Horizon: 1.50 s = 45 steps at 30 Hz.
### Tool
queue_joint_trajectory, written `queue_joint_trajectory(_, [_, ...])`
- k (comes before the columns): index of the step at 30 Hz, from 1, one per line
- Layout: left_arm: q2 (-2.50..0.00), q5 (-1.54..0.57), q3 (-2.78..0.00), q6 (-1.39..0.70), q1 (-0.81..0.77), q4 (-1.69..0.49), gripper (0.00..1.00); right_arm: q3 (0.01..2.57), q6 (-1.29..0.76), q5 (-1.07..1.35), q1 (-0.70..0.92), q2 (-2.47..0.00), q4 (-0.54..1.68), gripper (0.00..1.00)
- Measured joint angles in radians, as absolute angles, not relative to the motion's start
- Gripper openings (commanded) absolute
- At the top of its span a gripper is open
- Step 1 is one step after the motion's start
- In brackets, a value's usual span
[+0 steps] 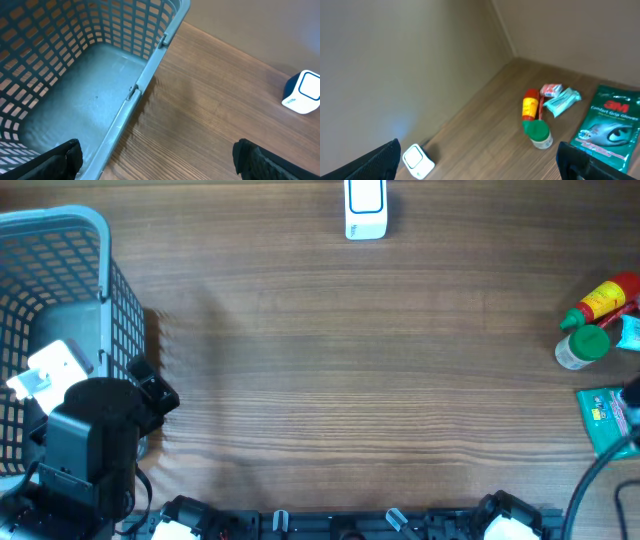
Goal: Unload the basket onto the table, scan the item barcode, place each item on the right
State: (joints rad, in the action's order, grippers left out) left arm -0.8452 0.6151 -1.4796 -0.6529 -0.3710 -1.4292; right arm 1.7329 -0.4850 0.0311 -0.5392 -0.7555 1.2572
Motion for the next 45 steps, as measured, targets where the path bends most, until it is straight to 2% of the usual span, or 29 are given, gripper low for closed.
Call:
queue_joint_trajectory(5, [-0.845, 0.615, -1.480, -0.653, -0.371, -1.429, 1.00, 1.728, -0.463, 0.106, -0.539, -0.730, 1.249, 1.00])
queue_joint_trajectory(13, [-0.845, 0.615, -1.480, -0.653, -0.371, -1.429, 1.00, 1.721, -0.221, 0.398, -0.539, -0.722, 1.103, 1.00])
queue_joint_trajectory(15, [-0.845, 0.615, -1.480, -0.653, -0.371, -1.429, 1.00, 1.680, -0.202, 0.434, -0.528, -0.699, 1.004, 1.00])
queue_joint_trajectory(21, [-0.845, 0.615, -1.480, -0.653, -0.371, -1.429, 1.00, 1.250, -0.198, 0.428, -0.328, -0.397, 0.519, 1.00])
queue_joint_trajectory(27, [-0.845, 0.616, -1.480, -0.653, -0.371, -1.430, 1.00, 0.686, -0.347, 0.286, -0.136, -0.051, 0.027, 1.00])
queue_joint_trajectory(34, [-0.846, 0.615, -1.480, -0.653, -0.371, -1.429, 1.00, 0.173, -0.527, 0.199, -0.047, -0.020, -0.306, 1.00])
queue_joint_trajectory(40, [-0.846, 0.616, -1.480, -0.653, -0.371, -1.428, 1.00, 0.015, -0.521, 0.113, 0.034, -0.019, -0.336, 1.00])
queue_joint_trajectory(45, [-0.846, 0.616, -1.480, -0.653, -0.371, -1.429, 1.00, 0.006, -0.430, 0.087, 0.043, -0.015, -0.173, 0.99])
